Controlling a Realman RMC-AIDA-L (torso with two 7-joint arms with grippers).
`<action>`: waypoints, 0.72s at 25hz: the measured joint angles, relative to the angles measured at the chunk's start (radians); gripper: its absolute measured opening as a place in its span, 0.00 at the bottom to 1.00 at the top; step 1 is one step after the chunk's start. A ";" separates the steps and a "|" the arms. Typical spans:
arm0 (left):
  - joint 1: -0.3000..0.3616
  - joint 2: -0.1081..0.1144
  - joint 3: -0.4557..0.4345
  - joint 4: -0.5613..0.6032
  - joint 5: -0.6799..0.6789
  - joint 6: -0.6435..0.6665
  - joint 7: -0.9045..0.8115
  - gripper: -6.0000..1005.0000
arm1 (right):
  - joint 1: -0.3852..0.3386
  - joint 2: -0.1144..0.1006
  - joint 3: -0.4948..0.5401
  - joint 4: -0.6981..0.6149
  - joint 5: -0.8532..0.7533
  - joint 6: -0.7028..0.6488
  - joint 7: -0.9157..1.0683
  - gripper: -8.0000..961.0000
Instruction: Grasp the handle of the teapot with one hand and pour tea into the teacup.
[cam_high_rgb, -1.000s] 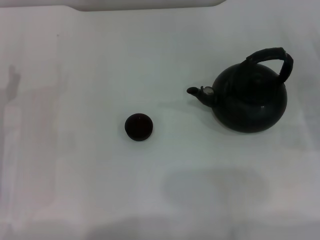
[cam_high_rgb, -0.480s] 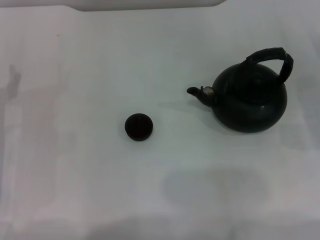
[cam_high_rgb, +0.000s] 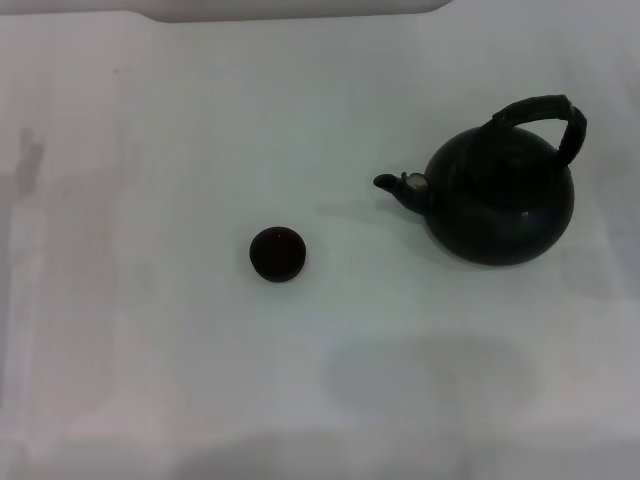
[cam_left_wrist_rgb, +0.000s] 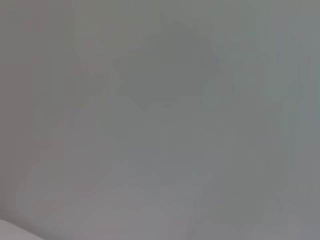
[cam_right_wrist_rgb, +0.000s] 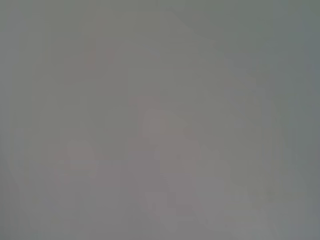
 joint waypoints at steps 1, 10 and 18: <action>0.000 0.000 0.000 0.000 0.000 0.000 0.000 0.88 | 0.000 0.000 0.000 0.000 0.000 0.000 0.000 0.77; 0.000 0.000 0.003 -0.003 -0.001 0.000 0.000 0.88 | 0.000 0.000 0.000 0.000 0.000 0.000 0.000 0.77; 0.000 0.000 0.003 -0.003 -0.001 0.000 0.000 0.88 | 0.000 -0.001 0.000 -0.001 0.000 0.000 0.000 0.77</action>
